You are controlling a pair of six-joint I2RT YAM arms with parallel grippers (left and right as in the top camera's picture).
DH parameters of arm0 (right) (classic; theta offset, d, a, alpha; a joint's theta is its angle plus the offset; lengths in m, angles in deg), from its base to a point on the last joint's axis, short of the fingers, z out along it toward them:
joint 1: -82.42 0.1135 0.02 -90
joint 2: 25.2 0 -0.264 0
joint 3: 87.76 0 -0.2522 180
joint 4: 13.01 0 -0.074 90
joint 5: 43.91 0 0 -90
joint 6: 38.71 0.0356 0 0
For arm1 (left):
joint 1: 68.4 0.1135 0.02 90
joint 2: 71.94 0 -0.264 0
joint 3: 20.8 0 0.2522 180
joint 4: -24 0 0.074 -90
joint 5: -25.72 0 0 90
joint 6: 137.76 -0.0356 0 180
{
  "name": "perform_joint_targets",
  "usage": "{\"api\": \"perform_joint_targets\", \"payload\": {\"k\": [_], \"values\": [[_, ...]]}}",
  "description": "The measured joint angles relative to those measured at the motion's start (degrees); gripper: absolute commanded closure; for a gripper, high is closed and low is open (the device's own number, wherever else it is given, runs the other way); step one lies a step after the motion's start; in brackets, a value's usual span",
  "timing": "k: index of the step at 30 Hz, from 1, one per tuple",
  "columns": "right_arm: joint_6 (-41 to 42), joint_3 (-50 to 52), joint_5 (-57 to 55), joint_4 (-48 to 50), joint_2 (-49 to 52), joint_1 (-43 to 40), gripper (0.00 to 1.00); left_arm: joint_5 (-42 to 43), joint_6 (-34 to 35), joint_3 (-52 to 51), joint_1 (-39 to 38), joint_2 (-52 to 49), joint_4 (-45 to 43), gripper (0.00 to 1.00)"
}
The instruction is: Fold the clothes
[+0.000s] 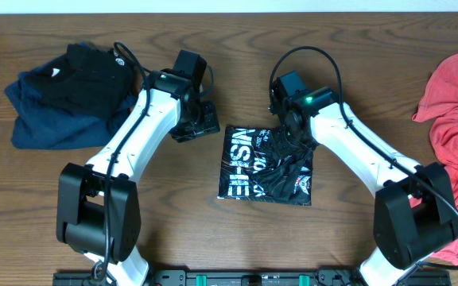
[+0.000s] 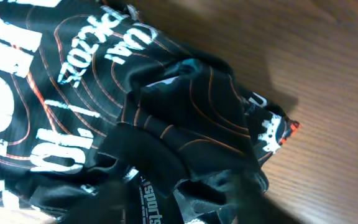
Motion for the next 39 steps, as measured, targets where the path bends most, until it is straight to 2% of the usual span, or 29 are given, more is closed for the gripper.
{"api": "perform_joint_targets", "payload": {"k": [1,2,9,21,24,26,28,33,39], "values": [[0.35,0.0,-0.26,0.11,0.0,0.0,0.96,0.02,0.0,0.0,-0.02,0.0,0.0,0.42],[0.85,0.0,-0.9,0.17,0.0,-0.07,0.99,0.02,0.0,0.0,0.0,0.0,0.0,0.42],[2.82,0.0,-4.07,0.28,0.0,-1.18,0.99,0.02,0.0,0.0,0.0,0.0,0.0,0.42],[4.92,0.0,-7.58,-2.27,0.0,-8.44,0.98,0.02,0.0,0.0,0.0,0.0,0.26,0.42],[3.04,0.0,-7.89,-3.48,0.02,-10.34,0.95,0.02,0.0,0.0,0.0,0.0,0.52,0.42],[2.08,0.0,-8.48,-4.13,0.02,-11.3,0.87,0.02,0.0,0.0,0.0,0.02,0.72,0.42],[0.94,0.0,-9.4,-5.01,0.0,-12.31,0.74,0.0,0.0,0.0,0.0,0.0,1.03,0.42],[-0.26,0.0,-10.82,-7.1,0.0,-13.46,0.71,0.0,0.0,0.0,0.0,0.0,1.27,0.42],[-2.64,0.0,-1.49,-6.21,-1.25,-12.98,0.66,0.0,-0.02,0.0,0.0,0.0,1.53,0.42]]}}
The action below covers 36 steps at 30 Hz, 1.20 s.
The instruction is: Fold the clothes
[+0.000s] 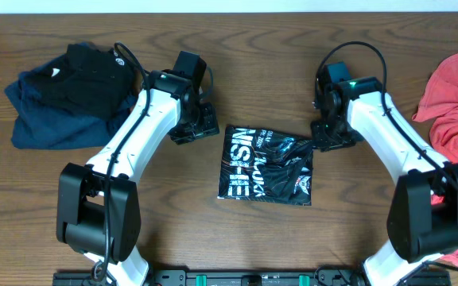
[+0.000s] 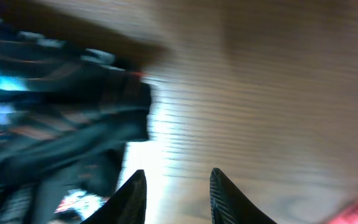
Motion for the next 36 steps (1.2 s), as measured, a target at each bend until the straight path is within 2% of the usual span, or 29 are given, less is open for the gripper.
{"api": "perform_joint_targets", "payload": {"k": [8,17,26,31,36], "values": [[-2.58,-0.02,17.14,2.43,-4.74,5.07,0.67,0.0,0.0,0.0,0.0,0.0,0.0,0.42],[-1.18,0.0,23.78,5.51,2.93,13.64,0.71,0.0,0.0,0.0,0.0,0.0,-0.02,0.42],[1.22,0.0,23.87,3.82,8.33,16.13,0.78,0.02,0.0,0.0,0.0,0.0,0.02,0.42],[2.43,0.0,19.39,-4.92,8.37,16.02,0.85,0.02,0.0,0.0,0.0,0.0,0.07,0.42],[5.14,0.0,10.05,-13.05,8.37,14.78,0.86,0.02,0.0,0.0,0.0,0.0,0.17,0.42]]}}
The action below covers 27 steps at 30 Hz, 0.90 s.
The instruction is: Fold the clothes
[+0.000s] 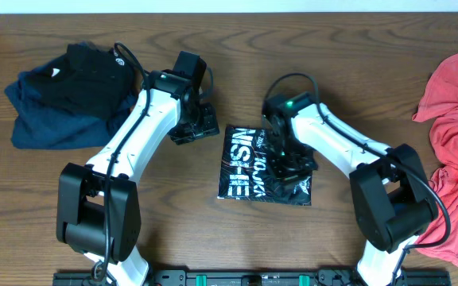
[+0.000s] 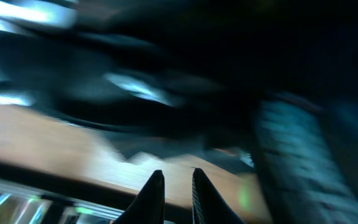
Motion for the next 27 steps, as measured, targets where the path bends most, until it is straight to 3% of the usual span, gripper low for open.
{"api": "perform_joint_targets", "payload": {"k": [9,15,17,19,27], "values": [[5.07,0.0,-10.78,-0.31,0.0,-4.37,0.83,-0.02,0.0,0.0,0.0,0.0,-0.02,0.42],[0.61,0.0,-3.08,5.42,-0.11,-3.02,0.76,-0.02,0.0,0.0,0.0,0.0,0.0,0.42],[-0.55,0.0,0.63,7.69,-0.63,-1.99,0.69,0.0,0.0,0.0,0.0,0.0,0.0,0.42],[-1.25,0.0,4.24,9.66,-1.86,-1.09,0.54,-0.02,0.0,0.0,0.0,0.0,0.0,0.42],[-3.43,0.0,11.23,12.04,-6.1,0.31,0.46,-0.02,0.0,0.0,0.0,0.0,0.0,0.42]]}}
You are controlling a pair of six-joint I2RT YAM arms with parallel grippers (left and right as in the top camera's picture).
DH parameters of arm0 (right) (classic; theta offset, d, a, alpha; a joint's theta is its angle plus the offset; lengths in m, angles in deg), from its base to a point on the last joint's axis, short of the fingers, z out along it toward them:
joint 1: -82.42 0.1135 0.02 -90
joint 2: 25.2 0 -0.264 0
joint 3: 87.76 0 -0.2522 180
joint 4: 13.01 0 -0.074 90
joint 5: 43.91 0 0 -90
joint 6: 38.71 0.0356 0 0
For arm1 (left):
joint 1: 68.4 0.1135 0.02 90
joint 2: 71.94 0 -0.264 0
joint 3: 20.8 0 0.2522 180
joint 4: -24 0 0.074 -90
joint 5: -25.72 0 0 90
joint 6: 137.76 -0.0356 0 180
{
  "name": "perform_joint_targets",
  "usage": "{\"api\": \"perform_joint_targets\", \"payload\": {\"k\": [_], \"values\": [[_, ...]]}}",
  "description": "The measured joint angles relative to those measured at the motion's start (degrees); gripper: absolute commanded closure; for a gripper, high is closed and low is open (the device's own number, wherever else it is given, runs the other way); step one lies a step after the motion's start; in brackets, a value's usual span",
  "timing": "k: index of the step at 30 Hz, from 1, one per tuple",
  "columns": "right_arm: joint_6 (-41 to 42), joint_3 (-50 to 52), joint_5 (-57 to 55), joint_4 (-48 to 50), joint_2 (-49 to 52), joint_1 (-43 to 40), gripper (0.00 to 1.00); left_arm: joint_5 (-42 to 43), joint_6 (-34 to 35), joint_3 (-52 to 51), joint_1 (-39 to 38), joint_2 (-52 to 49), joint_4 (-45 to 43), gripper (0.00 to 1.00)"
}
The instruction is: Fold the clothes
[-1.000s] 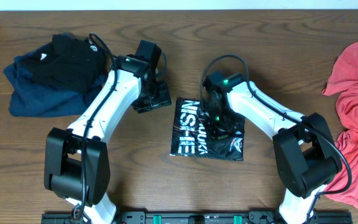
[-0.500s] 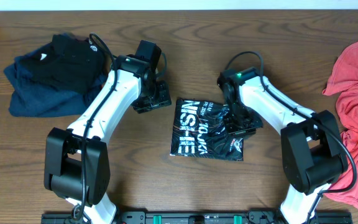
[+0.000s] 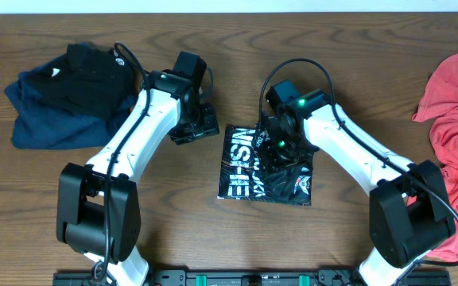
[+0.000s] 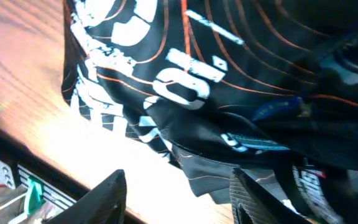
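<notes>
A black shirt with white lettering and orange lines (image 3: pixel 249 167) lies folded into a rough rectangle at the table's middle, its right half rumpled (image 3: pixel 293 171). My right gripper (image 3: pixel 281 149) hangs over that rumpled half. In the right wrist view the right gripper (image 4: pixel 179 202) is open, its fingers (image 4: pixel 107 198) wide apart with nothing between them, and the shirt's printed cloth (image 4: pixel 185 81) and a loose dark flap (image 4: pixel 229 174) lie just beyond the tips. My left gripper (image 3: pixel 196 127) rests on the wood just left of the shirt's top corner; its jaws cannot be made out.
A pile of dark navy and black clothes (image 3: pixel 62 99) lies at the far left. A red garment (image 3: pixel 456 95) spreads along the right edge. The wooden table (image 3: pixel 173 214) is bare in front of the shirt.
My right gripper's fingers were close together over the shirt's right part and now stand wide apart. The gripper sits a little farther back and left. The left arm has not moved.
My right gripper was first low over the shirt's rumpled upper right. Then it was off the shirt, over bare wood to its right, fingers apart. Then it was back over the rumpled half with fingers nearly together, and now it is open there. The left arm stayed put.
</notes>
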Motion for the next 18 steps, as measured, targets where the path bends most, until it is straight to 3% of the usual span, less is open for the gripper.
{"api": "perform_joint_targets", "payload": {"k": [7,18], "values": [[-2.12,0.0,-0.92,0.04,0.0,3.45,0.48,0.0,0.0,0.0,0.0,0.0,0.0,0.42],[-2.99,0.0,-11.74,3.32,0.61,7.98,0.49,0.0,0.0,0.0,0.0,0.0,0.0,0.42]]}}
